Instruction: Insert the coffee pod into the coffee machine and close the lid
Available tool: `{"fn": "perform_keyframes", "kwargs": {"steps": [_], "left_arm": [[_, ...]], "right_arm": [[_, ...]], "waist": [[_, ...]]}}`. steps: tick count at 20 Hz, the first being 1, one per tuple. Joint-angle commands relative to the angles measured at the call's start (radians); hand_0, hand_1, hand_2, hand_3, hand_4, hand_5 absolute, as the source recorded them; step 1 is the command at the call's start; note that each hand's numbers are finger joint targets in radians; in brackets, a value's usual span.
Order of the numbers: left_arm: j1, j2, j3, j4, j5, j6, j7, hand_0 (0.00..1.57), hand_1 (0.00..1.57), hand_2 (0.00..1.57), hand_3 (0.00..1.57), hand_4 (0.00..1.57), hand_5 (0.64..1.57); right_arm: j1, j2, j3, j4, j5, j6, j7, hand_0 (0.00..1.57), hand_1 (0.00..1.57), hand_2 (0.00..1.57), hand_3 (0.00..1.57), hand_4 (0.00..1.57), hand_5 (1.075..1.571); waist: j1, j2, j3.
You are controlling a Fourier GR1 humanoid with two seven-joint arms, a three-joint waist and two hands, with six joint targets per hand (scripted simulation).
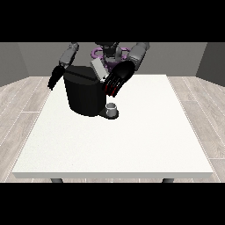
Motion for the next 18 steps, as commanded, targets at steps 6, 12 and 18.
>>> {"fn": "perform_keyframes", "kwargs": {"steps": [6,12,18], "left_arm": [[0.096,-0.098,-0.008,-0.041,0.022,-0.036,0.050,0.00,0.00,0.00,0.05,0.00,1.571],[0.218,-0.255,0.072,-0.067,0.165,-0.032,0.018,0.00,0.00,0.13,0.00,0.00,1.571],[0.427,-0.454,0.309,-0.041,0.478,-0.058,-0.034,0.00,0.00,0.00,0.00,0.41,1.571]], "right_arm": [[0.117,-0.017,-0.089,0.148,-0.045,-0.014,-0.113,0.00,0.00,0.00,0.00,0.14,1.571],[0.167,-0.009,-0.102,0.173,-0.061,-0.012,-0.078,0.00,0.00,0.00,0.00,0.00,1.571],[0.319,-0.025,-0.136,0.209,-0.080,-0.001,-0.107,0.00,0.00,0.00,0.00,0.00,1.571]], "waist": [[0.132,-0.141,-0.0002],[0.215,-0.276,-0.0016],[0.347,-0.443,-0.0050]]}}
